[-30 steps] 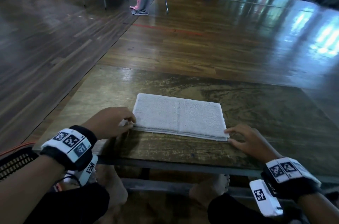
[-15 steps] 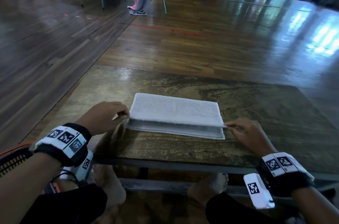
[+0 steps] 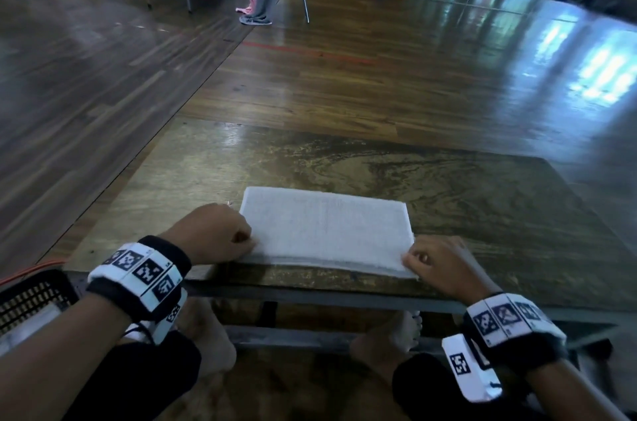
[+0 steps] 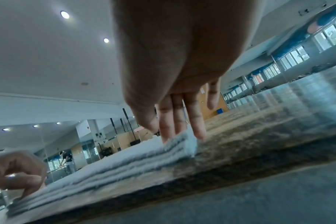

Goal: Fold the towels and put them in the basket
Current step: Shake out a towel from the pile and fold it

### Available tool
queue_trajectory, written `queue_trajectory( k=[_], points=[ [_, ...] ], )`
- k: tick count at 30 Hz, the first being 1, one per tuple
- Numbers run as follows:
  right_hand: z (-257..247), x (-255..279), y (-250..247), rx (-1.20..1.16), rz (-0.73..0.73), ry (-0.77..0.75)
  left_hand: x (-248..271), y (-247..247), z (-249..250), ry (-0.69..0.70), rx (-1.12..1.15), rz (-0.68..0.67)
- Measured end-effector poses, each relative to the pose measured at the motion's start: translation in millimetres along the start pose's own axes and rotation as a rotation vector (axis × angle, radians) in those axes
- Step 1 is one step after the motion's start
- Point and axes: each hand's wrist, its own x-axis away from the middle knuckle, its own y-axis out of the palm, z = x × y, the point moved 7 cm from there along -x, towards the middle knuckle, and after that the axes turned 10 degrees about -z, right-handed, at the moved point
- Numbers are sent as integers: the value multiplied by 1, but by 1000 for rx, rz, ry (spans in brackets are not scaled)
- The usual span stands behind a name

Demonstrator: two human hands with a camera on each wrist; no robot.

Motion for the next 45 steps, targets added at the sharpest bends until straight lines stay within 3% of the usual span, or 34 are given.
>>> queue_trajectory(
  k=[3,6,9,13,22,28,31,36,39,45],
  points=[
    [-18,8,-4,83,-28,37,6,-7,22,-26,-147,81],
    [-42,-2,-17,-31,102,35,-3,-17,56,69,23,164],
    [-70,-24,-13,-104,141,-14,-29,-10,81,74,132,82],
    [-89,-46,26,-78,-22,-53,-51,17,90,51,71,-67],
    [-60,-33,65,66,-150,-62,-33,46,72,133,-71,1],
    [-4,-15,56,93,-165,72,7,50,37,0,-67,-8],
    [15,-18,43,108,-193,192,33,47,18,-139,39,-21],
    [-13,-64,1,60,-63,277,74,28,-10,-468,274,142],
    [-71,-96,-6,109,-74,192,80,39,-10,-534,497,72],
    [-191,-135,15,156,-166,-91,69,50,-3,-501,1044,118]
  ],
)
